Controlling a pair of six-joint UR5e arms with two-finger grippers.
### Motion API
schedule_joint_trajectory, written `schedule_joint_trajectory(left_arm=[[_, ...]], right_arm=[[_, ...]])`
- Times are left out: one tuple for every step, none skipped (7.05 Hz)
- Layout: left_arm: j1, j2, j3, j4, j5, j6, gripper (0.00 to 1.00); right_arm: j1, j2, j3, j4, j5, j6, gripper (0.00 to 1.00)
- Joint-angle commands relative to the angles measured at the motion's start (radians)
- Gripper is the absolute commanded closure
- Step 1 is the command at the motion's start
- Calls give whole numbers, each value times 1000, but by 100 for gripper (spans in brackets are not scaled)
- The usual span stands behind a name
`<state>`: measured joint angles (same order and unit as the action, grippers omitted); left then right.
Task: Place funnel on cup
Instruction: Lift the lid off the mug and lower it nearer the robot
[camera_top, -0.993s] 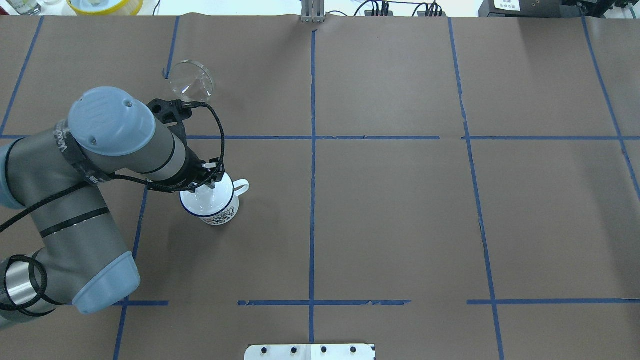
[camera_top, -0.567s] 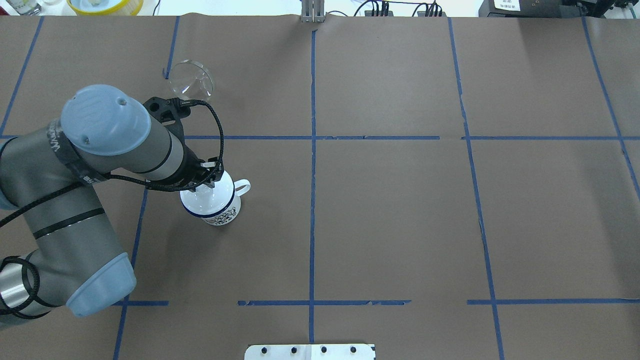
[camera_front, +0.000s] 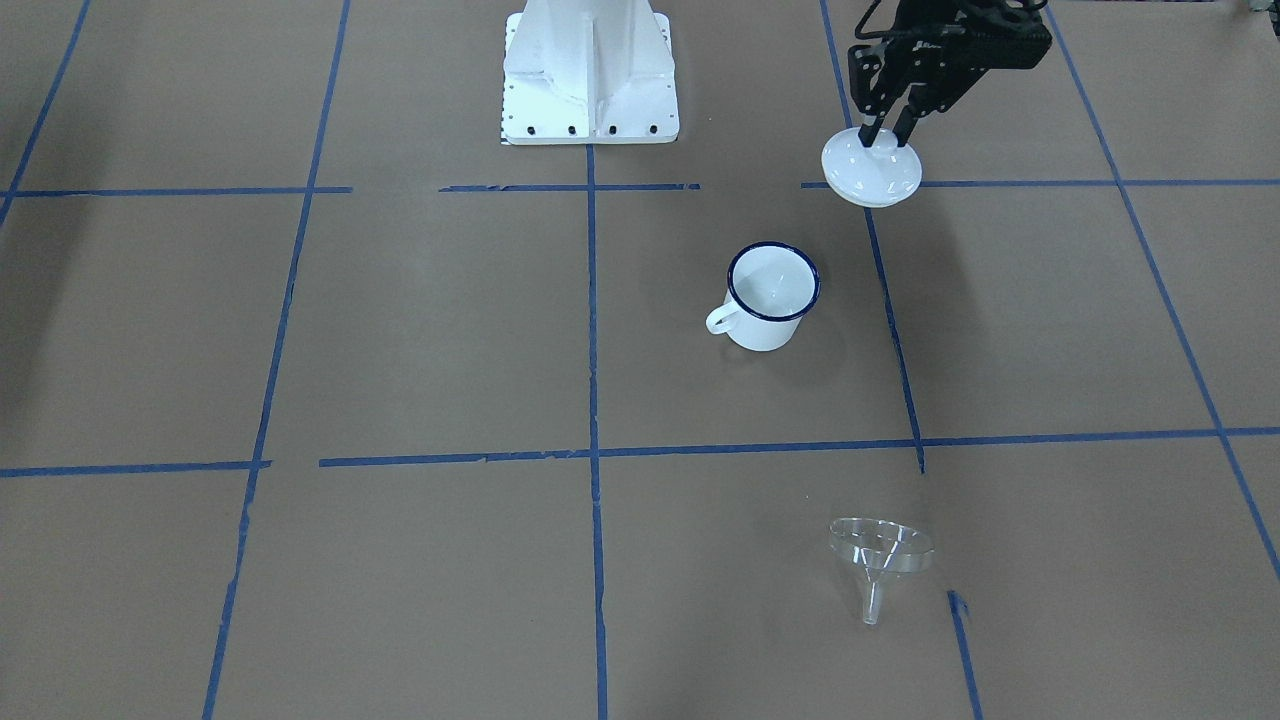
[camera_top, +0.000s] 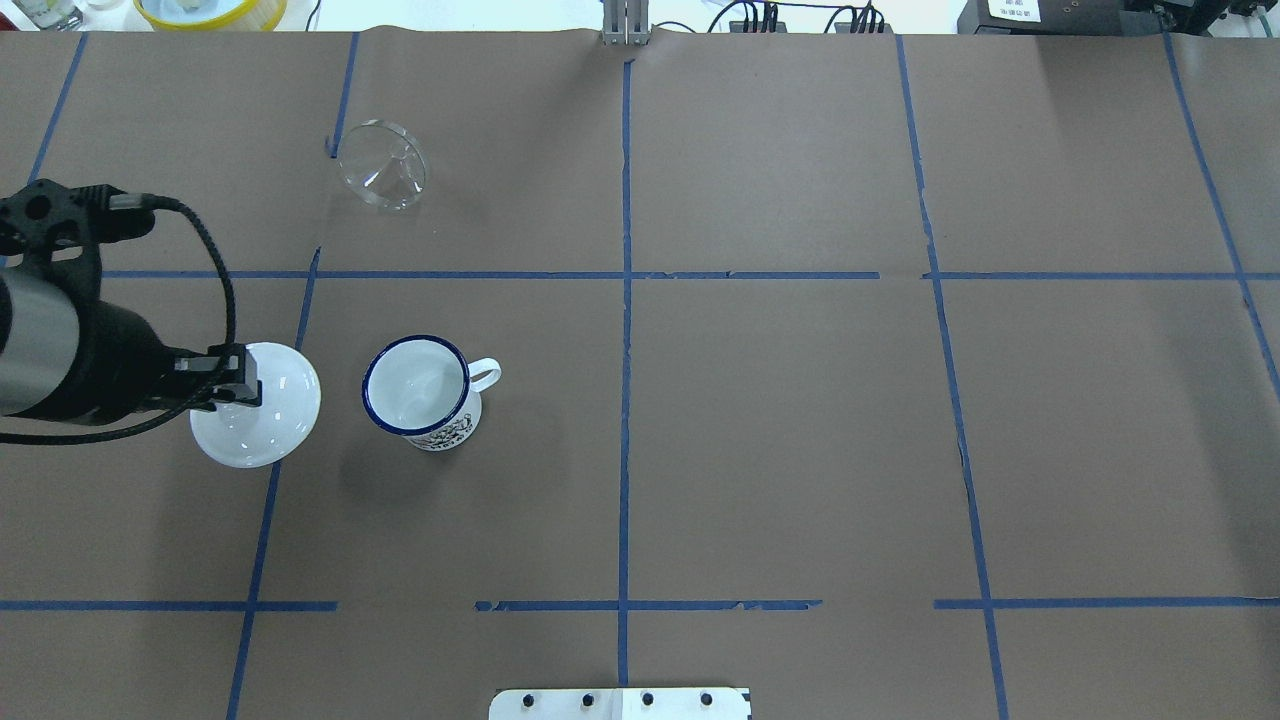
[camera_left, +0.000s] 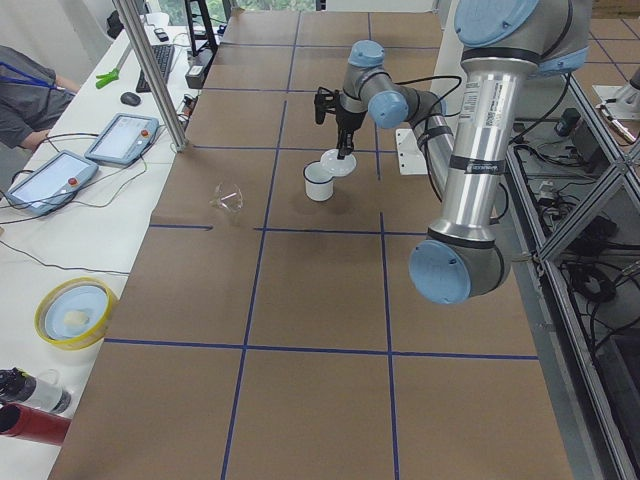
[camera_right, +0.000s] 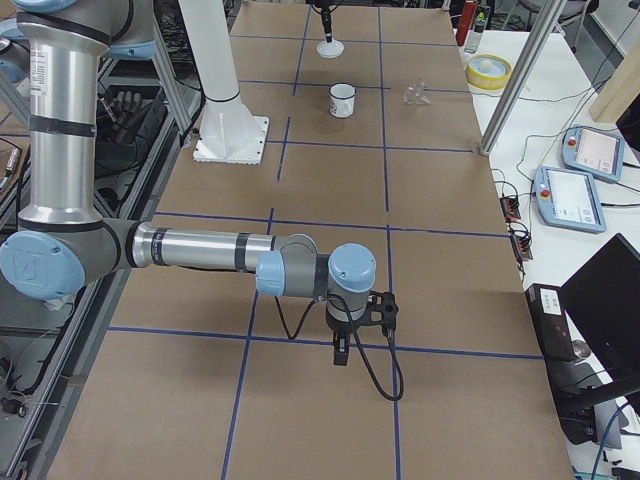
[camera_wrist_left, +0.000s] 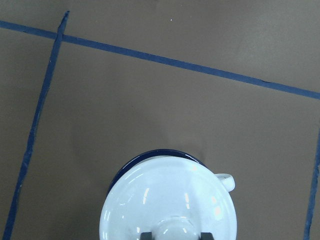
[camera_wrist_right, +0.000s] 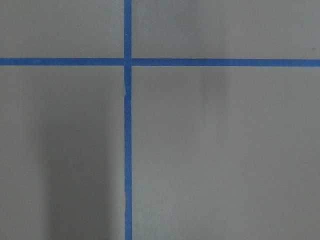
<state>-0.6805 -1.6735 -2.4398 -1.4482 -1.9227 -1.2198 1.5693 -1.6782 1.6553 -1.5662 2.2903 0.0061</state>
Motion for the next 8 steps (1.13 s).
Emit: schedule_joint_trajectory(left_arm=[[65, 153, 125, -308, 2, -44, 100], [108, 155, 254, -468, 14, -108, 100], [149, 156, 316, -504, 46, -128, 100], [185, 155, 353, -549, 68, -154, 100], [211, 155, 382, -572, 71, -176, 100], [220, 155, 389, -572, 79, -182, 100], [222, 153, 389, -574, 82, -184, 100], [222, 153, 390, -574, 82, -184, 100]], right_arm=[[0, 0, 1, 0, 0, 0, 0], [0, 0, 1, 0, 0, 0, 0], [0, 0, 0, 0, 0, 0, 0], [0, 0, 0, 0, 0, 0, 0], [0, 0, 0, 0, 0, 0, 0], [0, 0, 1, 0, 0, 0, 0], [0, 0, 1, 0, 0, 0, 0], [0, 0, 0, 0, 0, 0, 0]])
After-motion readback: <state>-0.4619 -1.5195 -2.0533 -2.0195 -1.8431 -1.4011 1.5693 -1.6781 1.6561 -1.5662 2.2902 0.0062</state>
